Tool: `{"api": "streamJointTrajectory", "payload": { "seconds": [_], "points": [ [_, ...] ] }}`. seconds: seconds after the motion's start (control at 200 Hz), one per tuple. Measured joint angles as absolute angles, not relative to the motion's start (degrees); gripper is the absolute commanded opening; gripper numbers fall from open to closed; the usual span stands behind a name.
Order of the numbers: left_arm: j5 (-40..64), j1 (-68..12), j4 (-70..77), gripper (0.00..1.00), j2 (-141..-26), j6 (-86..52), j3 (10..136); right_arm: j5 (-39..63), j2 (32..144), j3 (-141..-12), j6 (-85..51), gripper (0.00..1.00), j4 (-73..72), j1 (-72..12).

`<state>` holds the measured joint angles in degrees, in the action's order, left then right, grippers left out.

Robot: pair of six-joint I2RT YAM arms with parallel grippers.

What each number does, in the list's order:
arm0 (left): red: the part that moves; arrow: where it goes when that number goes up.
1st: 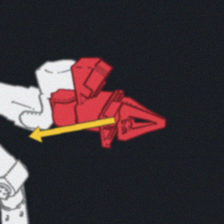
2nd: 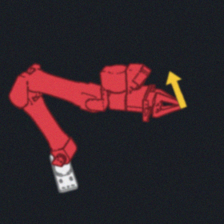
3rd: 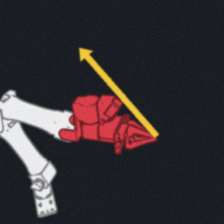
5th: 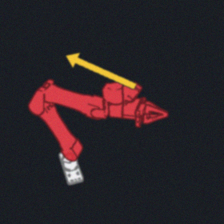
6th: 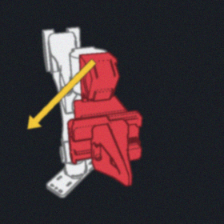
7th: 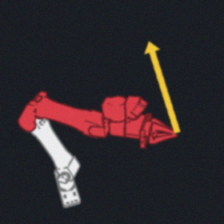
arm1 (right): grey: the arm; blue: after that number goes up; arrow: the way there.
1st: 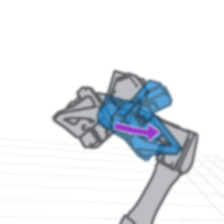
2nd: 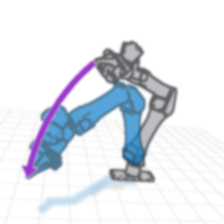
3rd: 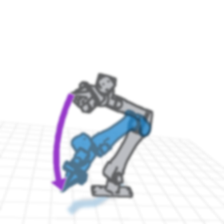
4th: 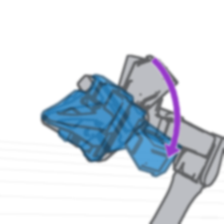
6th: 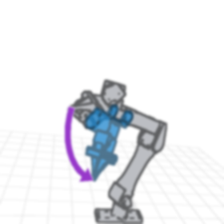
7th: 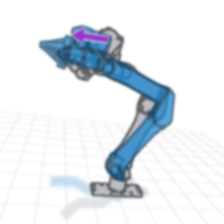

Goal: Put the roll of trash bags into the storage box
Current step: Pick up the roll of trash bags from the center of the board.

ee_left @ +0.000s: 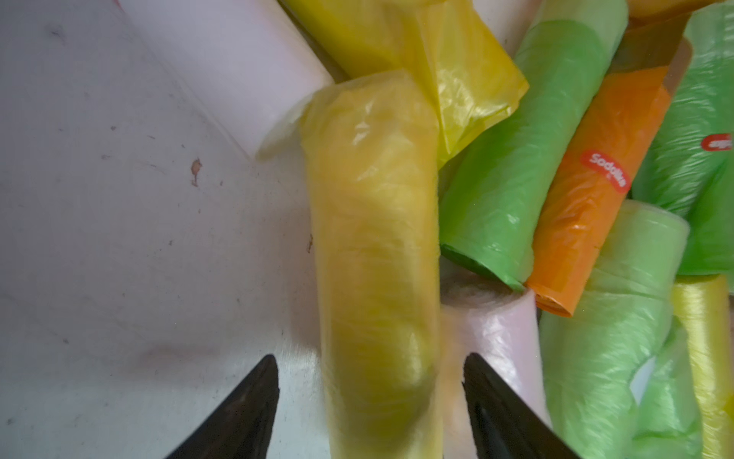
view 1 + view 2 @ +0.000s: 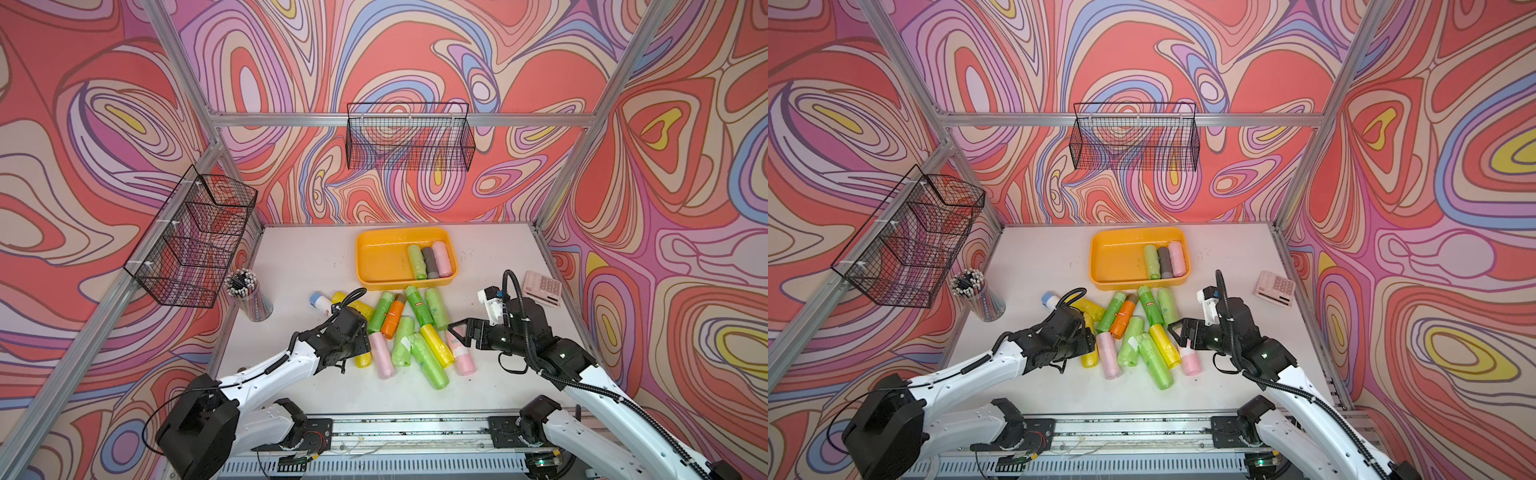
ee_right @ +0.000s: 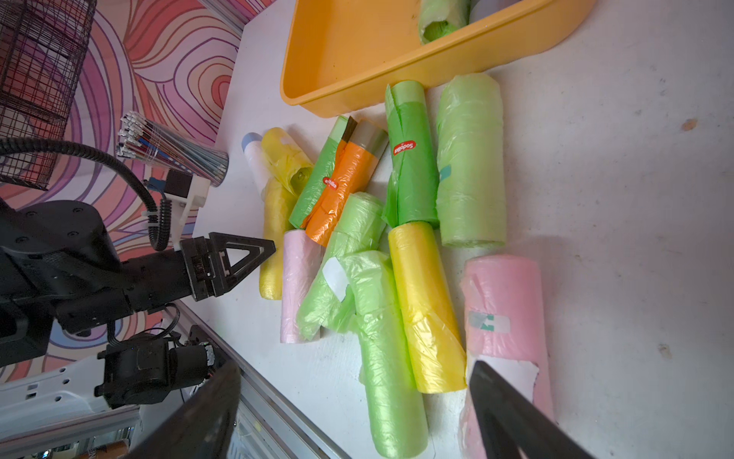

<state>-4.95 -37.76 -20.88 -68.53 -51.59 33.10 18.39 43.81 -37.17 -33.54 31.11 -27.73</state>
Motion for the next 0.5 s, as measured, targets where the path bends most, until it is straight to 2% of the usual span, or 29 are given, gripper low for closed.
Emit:
{"api": "streamJointTrajectory", "payload": {
  "seconds": [0.22, 0.501],
  "points": [
    [-4.7, -37.8, -19.3, 0.69, -72.1, -51.6, 33.1, 18.0, 46.0, -37.2, -33.1, 0.92, 31.2, -27.7],
    [-3.4, -37.8, -16.5, 0.55, -75.3, -51.8, 33.1, 17.1, 46.4, -37.2, -33.1, 0.92, 31.1, -27.7]
  ]
}}
